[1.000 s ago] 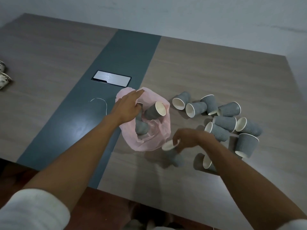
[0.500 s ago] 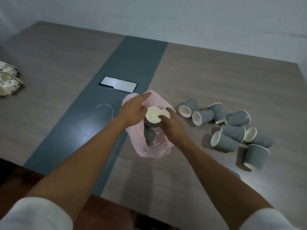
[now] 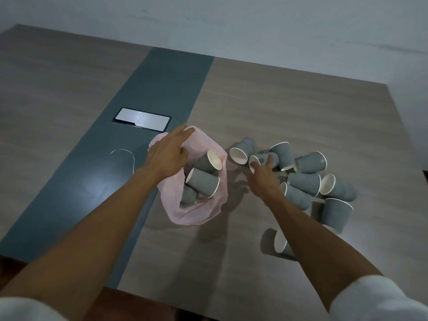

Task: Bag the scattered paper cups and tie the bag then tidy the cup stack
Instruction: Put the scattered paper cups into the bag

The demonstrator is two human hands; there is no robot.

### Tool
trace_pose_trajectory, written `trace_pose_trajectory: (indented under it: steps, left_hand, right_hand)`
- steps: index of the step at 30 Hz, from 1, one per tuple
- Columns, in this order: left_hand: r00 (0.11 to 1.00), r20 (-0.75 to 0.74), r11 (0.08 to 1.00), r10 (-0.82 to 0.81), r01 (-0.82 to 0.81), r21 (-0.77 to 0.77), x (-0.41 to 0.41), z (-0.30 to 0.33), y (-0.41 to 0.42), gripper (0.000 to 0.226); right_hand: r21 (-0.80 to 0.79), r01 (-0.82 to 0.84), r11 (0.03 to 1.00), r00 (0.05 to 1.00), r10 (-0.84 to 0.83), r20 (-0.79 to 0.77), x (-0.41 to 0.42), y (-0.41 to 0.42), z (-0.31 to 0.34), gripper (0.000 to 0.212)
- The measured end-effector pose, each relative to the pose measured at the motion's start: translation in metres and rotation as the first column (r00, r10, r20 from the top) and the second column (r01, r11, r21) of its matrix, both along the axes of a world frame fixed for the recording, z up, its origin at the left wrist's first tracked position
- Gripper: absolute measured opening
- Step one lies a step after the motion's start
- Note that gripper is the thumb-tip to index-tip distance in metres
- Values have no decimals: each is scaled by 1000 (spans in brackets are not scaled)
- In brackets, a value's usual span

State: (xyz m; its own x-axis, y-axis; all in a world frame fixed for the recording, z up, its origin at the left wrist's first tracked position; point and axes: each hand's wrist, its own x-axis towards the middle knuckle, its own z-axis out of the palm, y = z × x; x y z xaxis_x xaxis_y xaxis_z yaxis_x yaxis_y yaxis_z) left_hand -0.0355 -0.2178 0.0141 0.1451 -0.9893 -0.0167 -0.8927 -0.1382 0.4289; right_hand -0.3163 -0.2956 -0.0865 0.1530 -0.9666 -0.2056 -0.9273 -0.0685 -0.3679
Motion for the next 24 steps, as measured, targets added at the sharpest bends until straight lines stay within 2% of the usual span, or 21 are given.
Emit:
trace_pose_trajectory:
  steps: [3, 5, 7, 10, 11, 12, 13, 14, 15, 16, 17, 18, 19, 22, 24]
  left_hand:
    - [1000, 1, 1000, 12, -12, -27, -1, 1, -7, 68]
    - [1000, -7, 999, 9, -9, -45, 0, 2, -10, 70]
    - [1000, -31, 998, 2, -4, -64, 3, 1, -13, 71]
    - [999, -52, 998, -13, 10, -60, 6, 0, -17, 73]
    - [998, -55, 998, -13, 10, -56, 6, 0, -18, 74]
    - [998, -55, 999, -12, 9, -52, 6, 0, -19, 75]
    - [998, -55, 999, -12, 9, -52, 6, 1, -20, 75]
    - [998, -62, 999, -12, 8, -54, 6, 1, -20, 76]
    - [997, -74, 999, -10, 6, -53, 6, 1, -21, 76]
    - [996, -88, 999, -10, 6, -50, 8, 1, -21, 76]
    - [995, -101, 999, -10, 5, -46, 9, 1, -22, 76]
    - [993, -116, 999, -7, 2, -43, 11, 1, -21, 76]
    - [991, -133, 999, -4, -2, -41, 12, 0, -21, 75]
    - [988, -151, 1000, 9, -13, -25, 16, 2, -21, 72]
    - [989, -149, 1000, 11, -14, -22, 18, 3, -21, 71]
  right_hand:
    - [101, -22, 995, 996, 31, -89, -5, -18, -12, 47]
    - [96, -40, 995, 990, 52, -129, -5, -21, -17, 54]
    - [9, -47, 999, 983, 48, -176, -4, -17, -15, 54]
    - [-181, -83, 980, 952, 25, -306, -4, -2, 2, 38]
    - [-240, -86, 967, 953, 10, -303, -5, 1, 9, 33]
    - [-297, -66, 953, 971, -8, -240, -4, 2, 15, 32]
    - [-340, -24, 940, 994, -13, -106, -1, 2, 21, 32]
    - [-351, 35, 936, 996, -3, 92, 6, 2, 26, 32]
    - [-312, 90, 946, 945, 18, 326, 14, 2, 31, 33]
    - [-238, 104, 966, 844, 40, 535, 24, 3, 37, 36]
    - [-166, 77, 983, 744, 55, 666, 34, 4, 40, 40]
    - [-120, 17, 993, 683, 76, 726, 46, 7, 42, 42]
    - [-90, -46, 995, 664, 97, 741, 55, 9, 43, 38]
    - [-98, -149, 984, 660, 173, 731, 82, 12, 39, 19]
    - [-35, -157, 987, 670, 133, 730, 96, 10, 34, 25]
